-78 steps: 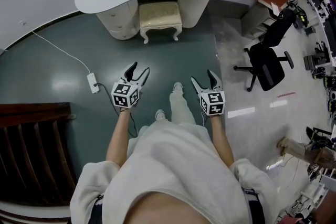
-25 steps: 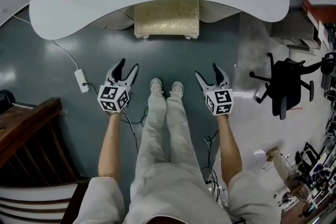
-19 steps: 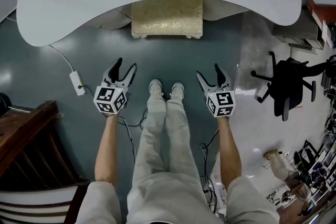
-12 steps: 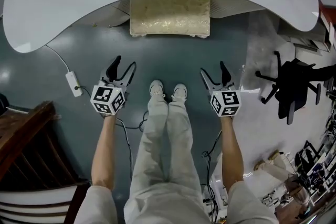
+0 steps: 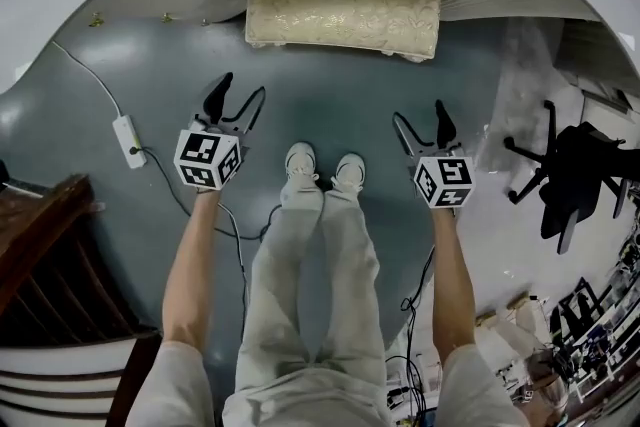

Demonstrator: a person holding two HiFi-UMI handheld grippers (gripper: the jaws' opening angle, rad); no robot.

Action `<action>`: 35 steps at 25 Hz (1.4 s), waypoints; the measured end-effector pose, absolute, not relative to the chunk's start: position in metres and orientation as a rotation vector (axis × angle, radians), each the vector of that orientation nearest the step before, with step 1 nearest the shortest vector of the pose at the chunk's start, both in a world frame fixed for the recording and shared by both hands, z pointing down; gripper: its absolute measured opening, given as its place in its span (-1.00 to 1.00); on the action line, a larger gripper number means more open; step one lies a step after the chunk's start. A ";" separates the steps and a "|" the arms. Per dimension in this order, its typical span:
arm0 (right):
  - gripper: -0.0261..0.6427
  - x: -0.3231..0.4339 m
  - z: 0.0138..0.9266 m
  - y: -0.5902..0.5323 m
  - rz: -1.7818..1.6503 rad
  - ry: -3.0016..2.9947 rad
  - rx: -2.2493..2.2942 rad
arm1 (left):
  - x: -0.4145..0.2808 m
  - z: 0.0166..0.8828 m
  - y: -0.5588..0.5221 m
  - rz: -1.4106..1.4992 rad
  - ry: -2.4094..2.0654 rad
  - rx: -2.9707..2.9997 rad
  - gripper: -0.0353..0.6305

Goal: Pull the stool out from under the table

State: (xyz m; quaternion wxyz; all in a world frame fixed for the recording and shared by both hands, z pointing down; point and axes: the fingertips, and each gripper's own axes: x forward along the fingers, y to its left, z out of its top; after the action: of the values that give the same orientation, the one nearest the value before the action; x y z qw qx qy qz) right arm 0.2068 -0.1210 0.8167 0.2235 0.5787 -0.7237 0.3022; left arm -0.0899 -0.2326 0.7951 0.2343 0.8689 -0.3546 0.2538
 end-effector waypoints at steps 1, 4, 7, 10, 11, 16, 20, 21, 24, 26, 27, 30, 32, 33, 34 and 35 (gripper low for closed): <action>0.23 0.209 0.825 -0.124 0.832 -1.997 1.592 | -0.088 0.803 -0.236 0.703 -0.974 2.387 -0.13; 0.23 0.218 0.843 -0.134 0.824 -1.986 1.601 | -0.085 0.820 -0.248 0.701 -0.998 2.393 -0.11; 0.29 0.229 0.856 -0.152 0.794 -1.976 1.623 | -0.082 0.837 -0.261 0.693 -1.020 2.388 -0.10; 0.31 0.237 0.865 -0.174 0.759 -1.982 1.633 | -0.079 0.850 -0.274 0.697 -1.033 2.394 -0.08; 0.31 0.239 0.869 -0.181 0.748 -1.986 1.633 | -0.078 0.854 -0.278 0.698 -1.037 2.396 -0.08; 0.31 0.244 0.887 -0.211 0.692 -1.988 1.619 | -0.073 0.875 -0.294 0.700 -1.044 2.400 -0.07; 0.31 0.243 0.899 -0.227 0.639 -1.989 1.580 | -0.066 0.889 -0.307 0.697 -1.036 2.413 -0.07; 0.31 0.242 0.901 -0.230 0.629 -1.989 1.571 | -0.064 0.891 -0.310 0.698 -1.030 2.418 -0.07; 0.27 0.239 0.904 -0.239 0.617 -1.994 1.565 | -0.058 0.894 -0.315 0.700 -0.995 2.444 -0.07; 0.19 0.239 0.905 -0.243 0.615 -1.994 1.559 | -0.058 0.894 -0.314 0.693 -0.979 2.457 -0.07; 0.14 0.238 0.906 -0.245 0.614 -1.993 1.551 | -0.057 0.894 -0.314 0.699 -0.971 2.465 -0.07; 0.08 0.236 0.906 -0.246 0.615 -1.996 1.545 | -0.052 0.892 -0.315 0.740 -0.948 2.495 -0.07; 0.07 0.236 0.906 -0.246 0.617 -1.998 1.546 | -0.051 0.893 -0.316 0.753 -0.954 2.501 -0.06; 0.07 0.236 0.906 -0.245 0.619 -1.998 1.543 | -0.050 0.894 -0.317 0.768 -0.959 2.505 -0.06; 0.07 0.236 0.906 -0.245 0.621 -1.999 1.541 | -0.048 0.895 -0.318 0.790 -0.961 2.511 -0.05; 0.07 0.236 0.906 -0.245 0.623 -2.000 1.540 | -0.047 0.896 -0.319 0.808 -0.958 2.517 -0.03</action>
State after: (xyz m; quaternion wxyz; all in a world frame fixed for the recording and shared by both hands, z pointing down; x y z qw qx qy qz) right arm 0.2357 -0.2450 0.9063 0.2676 0.5706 -0.7413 0.2307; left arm -0.0467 -0.3187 0.8959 0.1643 0.8829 -0.3362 0.2836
